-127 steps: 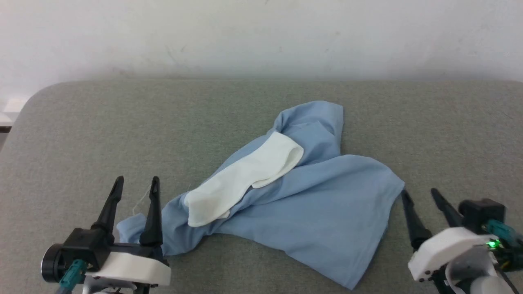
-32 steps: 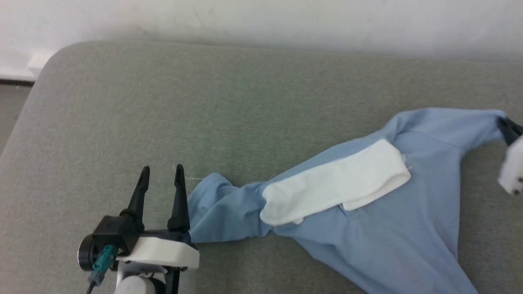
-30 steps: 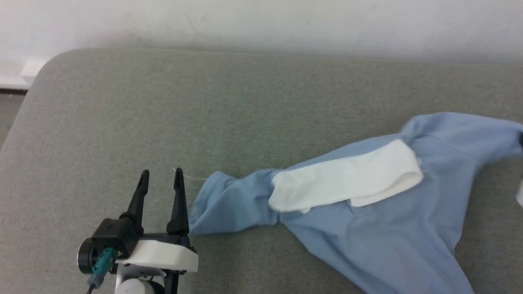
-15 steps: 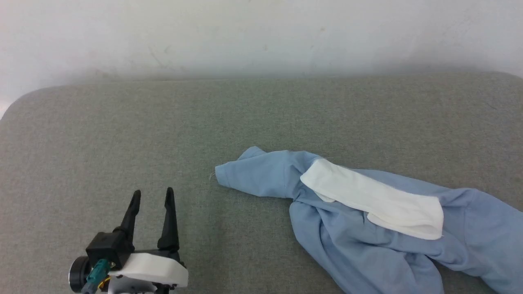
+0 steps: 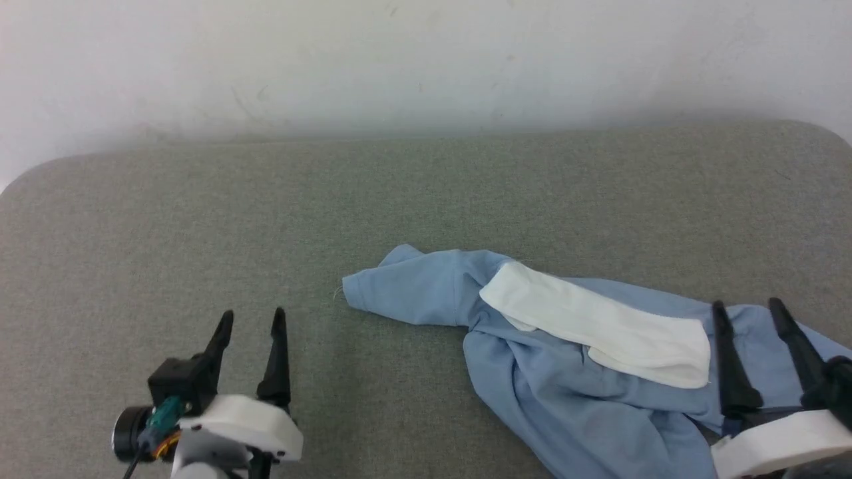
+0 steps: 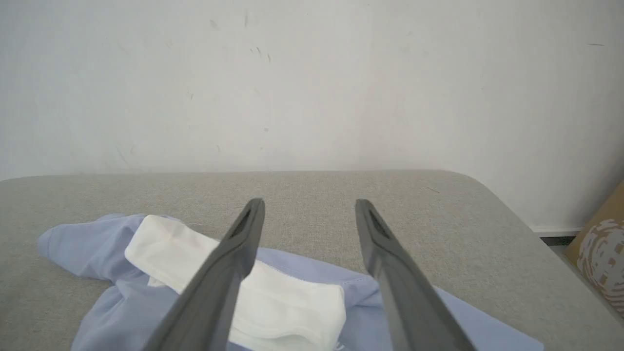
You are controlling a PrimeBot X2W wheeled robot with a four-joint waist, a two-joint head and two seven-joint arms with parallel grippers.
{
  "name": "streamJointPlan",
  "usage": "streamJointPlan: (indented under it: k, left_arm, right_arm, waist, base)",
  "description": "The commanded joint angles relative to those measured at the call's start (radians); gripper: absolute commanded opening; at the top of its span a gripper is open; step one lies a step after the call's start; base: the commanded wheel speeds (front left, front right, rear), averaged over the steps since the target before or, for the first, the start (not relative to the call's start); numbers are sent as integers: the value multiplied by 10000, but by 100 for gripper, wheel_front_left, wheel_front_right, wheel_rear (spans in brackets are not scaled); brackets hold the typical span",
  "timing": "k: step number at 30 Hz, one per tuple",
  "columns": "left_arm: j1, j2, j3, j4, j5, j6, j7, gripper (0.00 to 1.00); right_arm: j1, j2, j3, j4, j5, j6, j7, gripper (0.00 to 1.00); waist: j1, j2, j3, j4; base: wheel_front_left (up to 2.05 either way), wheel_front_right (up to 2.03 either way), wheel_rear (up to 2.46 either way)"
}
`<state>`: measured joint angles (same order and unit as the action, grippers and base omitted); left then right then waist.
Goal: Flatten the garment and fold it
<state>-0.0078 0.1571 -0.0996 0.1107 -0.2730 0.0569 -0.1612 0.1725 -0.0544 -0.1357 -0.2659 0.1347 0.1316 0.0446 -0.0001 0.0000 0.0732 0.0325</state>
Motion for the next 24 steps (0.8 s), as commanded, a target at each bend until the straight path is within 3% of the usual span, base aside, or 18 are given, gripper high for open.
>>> streamJointPlan:
  k: [1,10,22,23,24]
  left_arm:
    - [-446,48,-127,78,-2,-156,165,100]
    - [-3293,2,-1548,1856,-275,-1460,2759,100]
    - [-4755,504,-2499,4798,-372,-1681,6895,100]
    - [-4738,479,-2620,4877,-492,-1728,7245,89]
    - [-4714,482,-2768,4900,-590,-1770,7539,48]
  right_arm:
    - [-49,25,260,-189,-93,-9,-38,100]
    - [-357,36,1102,-631,-229,-9,270,100]
    - [-813,39,1120,-32,-162,-9,104,100]
    - [-817,39,1071,17,-103,-9,82,100]
    - [-823,39,1039,63,-64,-9,62,100]
  waist:
    - [1,0,88,-14]
    - [1,0,892,-355]
    - [1,0,1555,-1213]
    - [1,0,1558,-1230]
    - [1,0,1553,-1244]
  base:
    - [0,0,0]
    - [0,0,0]
    - [0,0,0]
    - [0,0,0]
    - [0,0,0]
